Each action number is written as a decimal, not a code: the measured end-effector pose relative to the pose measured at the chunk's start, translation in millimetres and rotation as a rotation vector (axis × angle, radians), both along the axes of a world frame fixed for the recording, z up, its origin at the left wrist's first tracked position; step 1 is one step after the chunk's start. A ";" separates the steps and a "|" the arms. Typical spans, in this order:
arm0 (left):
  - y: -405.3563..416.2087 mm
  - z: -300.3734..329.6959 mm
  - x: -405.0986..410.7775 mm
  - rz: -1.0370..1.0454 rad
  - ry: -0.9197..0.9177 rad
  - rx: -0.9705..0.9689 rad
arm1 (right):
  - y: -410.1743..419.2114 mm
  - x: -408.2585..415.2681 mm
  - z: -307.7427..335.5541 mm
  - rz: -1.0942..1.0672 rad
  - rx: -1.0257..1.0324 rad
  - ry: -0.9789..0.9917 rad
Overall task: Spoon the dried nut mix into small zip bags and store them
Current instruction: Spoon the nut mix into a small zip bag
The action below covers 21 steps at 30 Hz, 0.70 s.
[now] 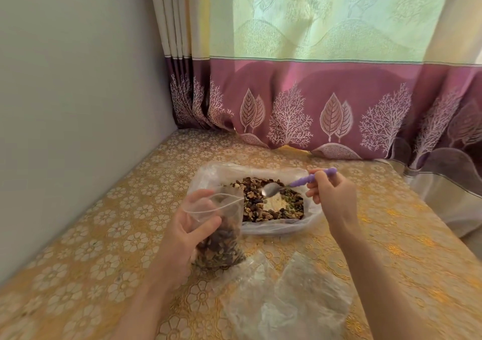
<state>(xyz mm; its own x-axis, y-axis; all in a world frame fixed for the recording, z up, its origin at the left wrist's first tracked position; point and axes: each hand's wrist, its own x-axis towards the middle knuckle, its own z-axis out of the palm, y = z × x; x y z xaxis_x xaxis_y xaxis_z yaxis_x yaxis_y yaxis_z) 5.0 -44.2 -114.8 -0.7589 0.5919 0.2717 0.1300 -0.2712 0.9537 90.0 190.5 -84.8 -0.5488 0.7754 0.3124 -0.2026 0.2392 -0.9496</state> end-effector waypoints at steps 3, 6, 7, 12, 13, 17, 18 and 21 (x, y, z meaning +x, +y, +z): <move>-0.9 2.5 0.2 0.037 -0.004 0.006 | 3.5 -2.9 -9.9 -0.099 0.092 -0.077; -3.7 4.0 -1.8 0.045 -0.013 -0.006 | 3.9 -6.1 -16.2 -0.108 0.115 -0.132; -4.4 4.8 -2.6 0.030 -0.011 -0.016 | 3.6 -7.0 -17.8 -0.101 0.114 -0.147; -2.6 -1.2 -3.9 0.007 0.047 -0.162 | 2.6 -12.7 -25.0 0.038 -0.023 -0.185; -2.0 -2.4 -4.8 0.006 0.093 -0.180 | 1.6 -14.2 -25.9 0.080 -0.073 -0.186; 1.4 -4.6 -4.4 -0.015 0.214 -0.262 | -4.0 -17.4 -26.7 0.175 -0.227 -0.168; 2.3 -6.6 -5.3 -0.014 0.221 -0.282 | -5.2 -17.6 -27.0 0.196 -0.255 -0.171; 3.9 -9.3 -4.2 0.026 0.264 -0.366 | -6.7 -17.8 -28.2 0.225 -0.322 -0.172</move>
<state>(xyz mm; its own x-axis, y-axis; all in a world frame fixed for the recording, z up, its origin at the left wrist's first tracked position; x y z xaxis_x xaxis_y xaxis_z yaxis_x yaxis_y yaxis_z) 0.7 -40.3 -124.1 -0.7074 0.6667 0.2346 0.3842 0.0841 0.9194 72.1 183.9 -112.9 -0.7382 0.6736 -0.0365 -0.0483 -0.1068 -0.9931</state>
